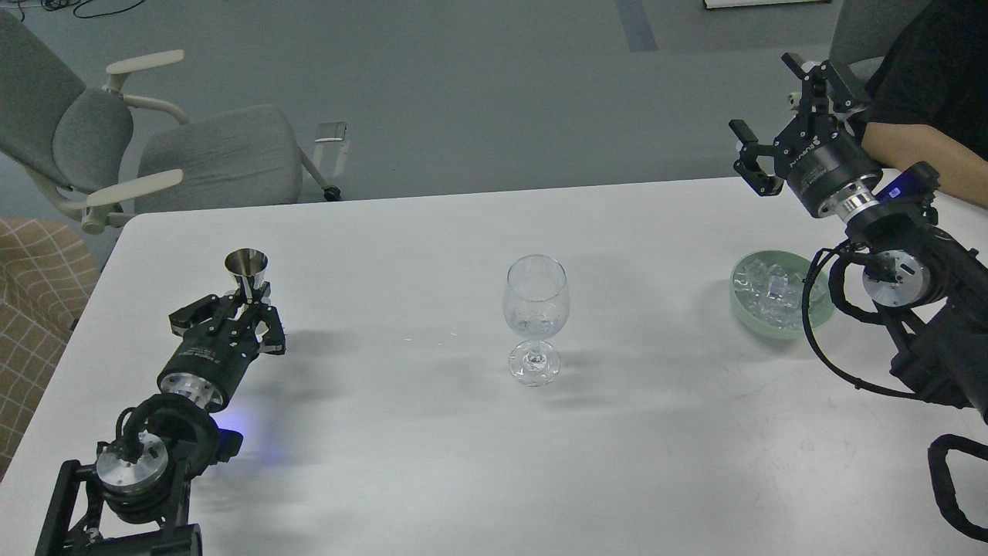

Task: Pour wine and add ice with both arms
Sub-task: 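Carry the jigger back and lower it onto the table with the left gripper, then open the left gripper and raise the left arm away from the jigger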

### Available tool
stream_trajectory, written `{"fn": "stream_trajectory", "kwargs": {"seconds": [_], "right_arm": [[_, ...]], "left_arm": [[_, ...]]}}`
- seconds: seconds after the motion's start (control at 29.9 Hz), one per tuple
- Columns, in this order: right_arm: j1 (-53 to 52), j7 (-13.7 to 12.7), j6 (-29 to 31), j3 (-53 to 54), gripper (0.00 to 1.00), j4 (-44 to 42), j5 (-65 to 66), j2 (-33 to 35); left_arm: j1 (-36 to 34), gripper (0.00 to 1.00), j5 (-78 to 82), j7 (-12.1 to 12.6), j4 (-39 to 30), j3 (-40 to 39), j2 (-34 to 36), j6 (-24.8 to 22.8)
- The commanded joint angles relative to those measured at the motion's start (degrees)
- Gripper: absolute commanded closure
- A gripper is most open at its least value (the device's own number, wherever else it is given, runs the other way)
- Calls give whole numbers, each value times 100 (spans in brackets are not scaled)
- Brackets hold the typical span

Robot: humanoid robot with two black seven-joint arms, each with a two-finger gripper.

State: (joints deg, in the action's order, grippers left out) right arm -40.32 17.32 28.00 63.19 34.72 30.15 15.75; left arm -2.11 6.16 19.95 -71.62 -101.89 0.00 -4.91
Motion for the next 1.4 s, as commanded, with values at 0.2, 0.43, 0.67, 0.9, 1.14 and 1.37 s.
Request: {"fn": "stream_trajectory", "kwargs": {"seconds": [0.2,0.43,0.67,0.9,1.14,1.37], "right_arm": [[-2,0,0,1,0,-1,0,7],[-2,0,0,1,0,-10,0,-2],[-2,0,0,1,0,-1,0,7],[-2,0,0,1,0,-10,0,-2],[-11,0,0,1,0,-1,0,-2],[-2,0,0,1,0,-1,0,-2]], "left_arm": [[9,64,8,0,87,3,0,-10],[9,64,17,-87,96,20,0,-10],[0,61,26,-114,139,47,0,-1],[-9,55,52,-114,148,64,0,43],[-9,32,87,-105,148,82,0,43],[-9,4,105,-52,148,91,0,34]]}}
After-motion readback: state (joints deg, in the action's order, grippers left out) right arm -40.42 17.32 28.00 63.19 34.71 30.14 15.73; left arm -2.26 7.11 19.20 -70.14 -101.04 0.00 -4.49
